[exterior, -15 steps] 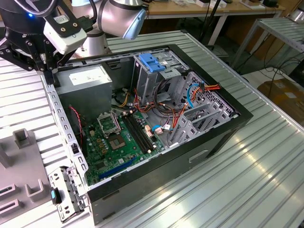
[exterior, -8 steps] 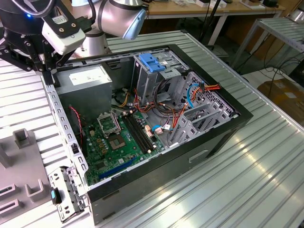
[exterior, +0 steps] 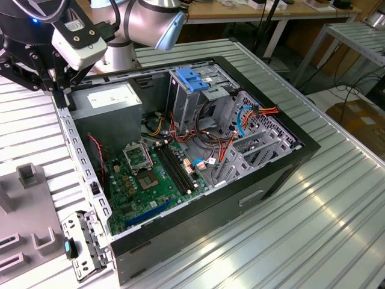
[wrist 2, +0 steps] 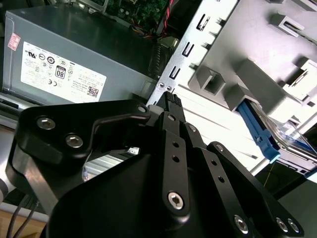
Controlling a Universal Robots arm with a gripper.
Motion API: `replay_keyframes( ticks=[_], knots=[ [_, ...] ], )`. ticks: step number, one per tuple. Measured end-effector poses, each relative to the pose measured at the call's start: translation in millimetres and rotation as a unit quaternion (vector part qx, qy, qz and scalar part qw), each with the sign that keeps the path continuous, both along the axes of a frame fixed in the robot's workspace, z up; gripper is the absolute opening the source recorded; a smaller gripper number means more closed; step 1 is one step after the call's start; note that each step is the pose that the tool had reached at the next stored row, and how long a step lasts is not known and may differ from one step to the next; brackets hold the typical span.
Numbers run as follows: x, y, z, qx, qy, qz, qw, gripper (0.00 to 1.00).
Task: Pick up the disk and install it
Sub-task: 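Reach for the disk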
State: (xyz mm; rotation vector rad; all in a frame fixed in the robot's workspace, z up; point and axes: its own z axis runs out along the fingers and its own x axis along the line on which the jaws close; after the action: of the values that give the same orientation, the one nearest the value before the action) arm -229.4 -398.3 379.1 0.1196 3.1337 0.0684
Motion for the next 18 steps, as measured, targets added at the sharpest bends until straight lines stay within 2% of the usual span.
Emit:
replay_keyframes(
  ticks=[18],
  knots=[
    [-4.9, 0.0, -1.1, 0.0, 0.0001, 0.0, 1.0, 0.11]
  ],
)
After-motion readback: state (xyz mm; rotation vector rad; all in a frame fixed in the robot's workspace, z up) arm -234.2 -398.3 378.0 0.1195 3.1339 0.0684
